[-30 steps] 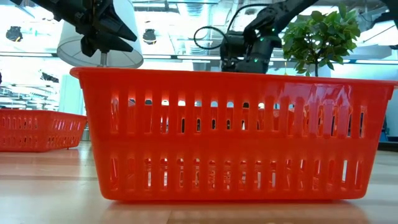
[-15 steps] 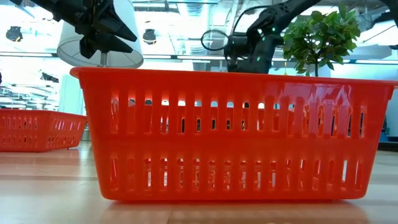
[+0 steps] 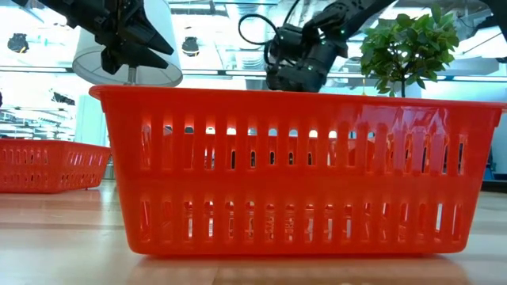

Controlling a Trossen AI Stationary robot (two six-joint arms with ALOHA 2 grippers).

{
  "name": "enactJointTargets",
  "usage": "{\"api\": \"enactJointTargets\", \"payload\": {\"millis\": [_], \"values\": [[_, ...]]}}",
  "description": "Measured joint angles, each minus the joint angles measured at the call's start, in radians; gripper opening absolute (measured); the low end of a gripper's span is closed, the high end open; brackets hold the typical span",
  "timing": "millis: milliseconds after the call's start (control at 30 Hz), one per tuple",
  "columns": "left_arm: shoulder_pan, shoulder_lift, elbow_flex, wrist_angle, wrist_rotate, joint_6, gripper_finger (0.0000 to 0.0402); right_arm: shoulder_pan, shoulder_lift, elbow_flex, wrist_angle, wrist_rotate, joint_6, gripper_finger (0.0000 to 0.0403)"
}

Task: Stack baskets by color
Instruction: Stack the middle transparent bin on the top transparent bin, then stack the bottom transparent bin on the transparent bin

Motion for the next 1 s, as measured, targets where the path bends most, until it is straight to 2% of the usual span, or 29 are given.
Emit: {"api": "enactJointTargets", "payload": {"millis": [233,633,833,1000], "values": [[0.000,0.000,0.000,-0.003,0.000,-0.005,0.0169,-0.064,0.001,-0.005,0.001,0.074,-0.034,0.0001],[0.000,0.000,0.000,-0.005,0.000,-0.001,0.0169,-0.160,0.001,-0.005,0.069,0.070,-0.053,0.0001],[0.000,0.000,0.000,-0.009,0.003,0.030,0.0169,-0.119,-0.071,-0.005,0.043,-0.006,-0.017,0.0005],[0.000,0.000,0.000,-0.016,0.077,0.116,0.0169,0.003,-0.190,-0.005,-0.031,-0.008,0.051,0.0003]]}}
